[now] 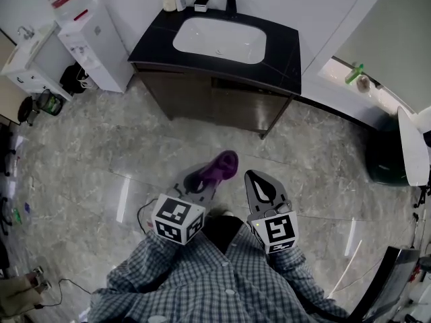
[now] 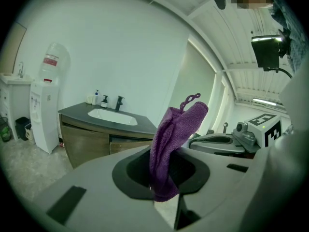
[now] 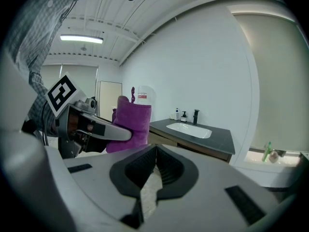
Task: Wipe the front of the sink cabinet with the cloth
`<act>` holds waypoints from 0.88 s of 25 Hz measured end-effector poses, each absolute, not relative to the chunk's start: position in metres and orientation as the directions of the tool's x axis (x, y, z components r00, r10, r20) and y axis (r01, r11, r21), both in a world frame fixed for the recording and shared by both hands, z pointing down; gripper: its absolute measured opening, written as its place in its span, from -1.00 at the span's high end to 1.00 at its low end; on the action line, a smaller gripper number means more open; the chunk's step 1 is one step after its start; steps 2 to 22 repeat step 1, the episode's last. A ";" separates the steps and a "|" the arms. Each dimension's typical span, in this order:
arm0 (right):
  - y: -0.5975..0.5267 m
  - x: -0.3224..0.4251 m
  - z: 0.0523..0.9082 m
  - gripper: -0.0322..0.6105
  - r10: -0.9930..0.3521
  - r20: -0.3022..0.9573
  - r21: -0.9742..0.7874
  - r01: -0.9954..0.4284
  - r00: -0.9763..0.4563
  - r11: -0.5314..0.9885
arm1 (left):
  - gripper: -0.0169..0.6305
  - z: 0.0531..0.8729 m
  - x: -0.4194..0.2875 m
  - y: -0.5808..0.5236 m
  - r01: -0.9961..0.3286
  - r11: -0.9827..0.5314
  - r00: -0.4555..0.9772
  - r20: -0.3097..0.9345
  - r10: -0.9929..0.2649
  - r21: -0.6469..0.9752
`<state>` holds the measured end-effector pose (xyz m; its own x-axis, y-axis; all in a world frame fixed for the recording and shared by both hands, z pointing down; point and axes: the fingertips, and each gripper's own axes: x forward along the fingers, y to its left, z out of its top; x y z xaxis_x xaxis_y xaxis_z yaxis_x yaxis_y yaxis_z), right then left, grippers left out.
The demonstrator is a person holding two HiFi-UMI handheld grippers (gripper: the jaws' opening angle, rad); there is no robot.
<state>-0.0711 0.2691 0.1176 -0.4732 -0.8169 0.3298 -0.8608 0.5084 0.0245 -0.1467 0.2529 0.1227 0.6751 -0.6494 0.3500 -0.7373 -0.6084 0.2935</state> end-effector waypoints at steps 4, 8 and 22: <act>0.270 -0.072 0.118 0.84 -0.816 0.331 0.024 -0.860 -0.474 0.509 | 0.73 0.123 -0.147 0.254 -0.739 -0.605 0.674 0.349 -0.651 0.296; 0.270 -0.072 0.118 0.84 -0.816 0.331 0.024 -0.860 -0.474 0.509 | 0.73 0.123 -0.147 0.254 -0.739 -0.605 0.674 0.349 -0.651 0.296; 0.270 -0.072 0.118 0.84 -0.816 0.331 0.024 -0.860 -0.474 0.509 | 0.73 0.123 -0.147 0.254 -0.739 -0.605 0.674 0.349 -0.651 0.296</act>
